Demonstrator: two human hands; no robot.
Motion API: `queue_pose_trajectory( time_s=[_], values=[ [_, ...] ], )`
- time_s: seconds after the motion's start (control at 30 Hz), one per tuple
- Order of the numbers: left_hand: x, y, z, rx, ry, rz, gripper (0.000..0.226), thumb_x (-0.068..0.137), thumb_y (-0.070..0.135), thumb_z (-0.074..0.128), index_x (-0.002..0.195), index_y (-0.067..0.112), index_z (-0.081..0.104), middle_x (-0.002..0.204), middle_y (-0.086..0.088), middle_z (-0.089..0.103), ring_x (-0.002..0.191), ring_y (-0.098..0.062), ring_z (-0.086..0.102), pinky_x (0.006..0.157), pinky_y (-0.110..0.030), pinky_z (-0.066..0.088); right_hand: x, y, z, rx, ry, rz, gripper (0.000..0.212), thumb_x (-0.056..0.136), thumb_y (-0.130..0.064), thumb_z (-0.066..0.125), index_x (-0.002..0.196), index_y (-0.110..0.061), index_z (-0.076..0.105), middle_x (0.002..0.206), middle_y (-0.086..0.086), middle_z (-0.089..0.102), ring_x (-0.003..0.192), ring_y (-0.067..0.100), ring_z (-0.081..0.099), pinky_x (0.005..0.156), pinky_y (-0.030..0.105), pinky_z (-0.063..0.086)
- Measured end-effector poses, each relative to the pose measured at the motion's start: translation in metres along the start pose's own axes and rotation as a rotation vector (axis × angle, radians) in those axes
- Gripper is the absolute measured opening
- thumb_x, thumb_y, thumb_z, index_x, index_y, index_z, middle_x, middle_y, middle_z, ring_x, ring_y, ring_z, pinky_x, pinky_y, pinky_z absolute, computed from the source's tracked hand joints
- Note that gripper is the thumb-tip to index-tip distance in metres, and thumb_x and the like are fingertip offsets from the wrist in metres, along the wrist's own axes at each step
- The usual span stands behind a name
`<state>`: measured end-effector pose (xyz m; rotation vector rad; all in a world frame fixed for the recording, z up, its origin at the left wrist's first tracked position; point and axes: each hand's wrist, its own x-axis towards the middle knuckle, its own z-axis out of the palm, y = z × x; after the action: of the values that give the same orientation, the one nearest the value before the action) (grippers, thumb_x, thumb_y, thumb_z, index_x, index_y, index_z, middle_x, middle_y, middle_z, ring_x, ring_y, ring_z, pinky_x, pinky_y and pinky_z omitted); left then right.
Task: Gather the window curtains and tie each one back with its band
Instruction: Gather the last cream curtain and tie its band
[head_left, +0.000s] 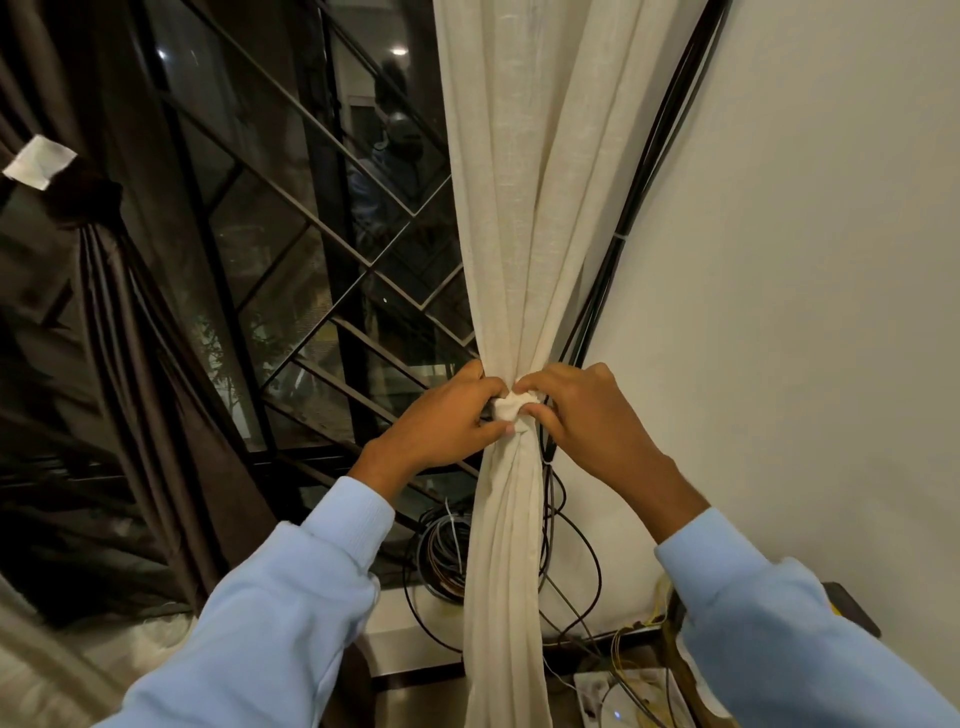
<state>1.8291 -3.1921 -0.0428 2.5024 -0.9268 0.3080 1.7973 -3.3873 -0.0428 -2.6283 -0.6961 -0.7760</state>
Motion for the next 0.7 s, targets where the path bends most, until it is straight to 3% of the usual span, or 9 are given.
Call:
queue_pose_trajectory(
  time_s=[0.17, 0.3, 0.37, 0.47, 0.57, 0.7],
  values=[
    [0.002, 0.0, -0.003, 0.215, 0.04, 0.061, 0.03, 0.083, 0.044, 0.065, 0.1, 0.021, 0.06, 0.112, 0.0, 0.051, 0.082, -0.014, 0.055, 0.065, -0.031, 0.05, 0.009, -0.005, -0.007, -0.22, -0.178, -0.018, 0.03, 0.103, -0.04, 0.043, 0.112, -0.028, 0.069, 0.09, -0.011, 0.042, 0.094, 0.013, 0.051, 0.081, 0.032, 0.028],
    [0.002, -0.001, 0.003, 0.256, 0.079, 0.105, 0.037, 0.079, 0.053, 0.066, 0.096, 0.021, 0.06, 0.106, 0.004, 0.048, 0.074, -0.007, 0.047, 0.053, -0.015, 0.028, 0.018, -0.003, -0.017, -0.196, -0.379, 0.031, 0.033, 0.106, -0.035, 0.034, 0.107, -0.026, 0.066, 0.085, -0.01, 0.04, 0.099, 0.016, 0.046, 0.087, 0.037, 0.033],
    [0.002, -0.001, 0.003, 0.192, 0.09, 0.11, 0.035, 0.083, 0.053, 0.062, 0.095, 0.02, 0.061, 0.104, 0.005, 0.046, 0.074, -0.006, 0.046, 0.053, -0.014, 0.027, 0.024, -0.003, -0.021, -0.17, -0.405, 0.04, 0.031, 0.105, -0.037, 0.036, 0.099, -0.029, 0.066, 0.08, -0.013, 0.039, 0.098, 0.016, 0.046, 0.088, 0.038, 0.033],
    [0.002, -0.003, -0.001, 0.035, 0.06, 0.106, 0.029, 0.094, 0.044, 0.05, 0.087, 0.018, 0.059, 0.102, 0.003, 0.044, 0.077, -0.01, 0.049, 0.063, -0.025, 0.043, 0.022, -0.006, -0.014, -0.148, -0.118, 0.056, 0.021, 0.097, -0.045, 0.054, 0.1, -0.035, 0.073, 0.084, -0.015, 0.056, 0.093, 0.011, 0.055, 0.088, 0.038, 0.038],
    [0.001, -0.007, -0.003, -0.086, 0.008, 0.095, 0.031, 0.099, 0.034, 0.043, 0.089, 0.011, 0.061, 0.109, -0.002, 0.047, 0.093, -0.016, 0.054, 0.081, -0.035, 0.048, 0.012, -0.01, -0.004, 0.07, 0.246, 0.096, 0.014, 0.082, -0.044, 0.076, 0.086, -0.031, 0.077, 0.081, -0.014, 0.07, 0.074, 0.004, 0.062, 0.074, 0.028, 0.046],
    [0.001, -0.005, 0.002, -0.146, -0.002, 0.058, 0.028, 0.101, 0.032, 0.039, 0.097, 0.009, 0.056, 0.11, -0.002, 0.042, 0.096, -0.016, 0.05, 0.088, -0.032, 0.046, 0.003, -0.004, 0.018, -0.039, 0.388, 0.033, 0.014, 0.083, -0.033, 0.078, 0.09, -0.022, 0.08, 0.087, -0.004, 0.071, 0.078, 0.014, 0.064, 0.066, 0.034, 0.048]
  ],
)
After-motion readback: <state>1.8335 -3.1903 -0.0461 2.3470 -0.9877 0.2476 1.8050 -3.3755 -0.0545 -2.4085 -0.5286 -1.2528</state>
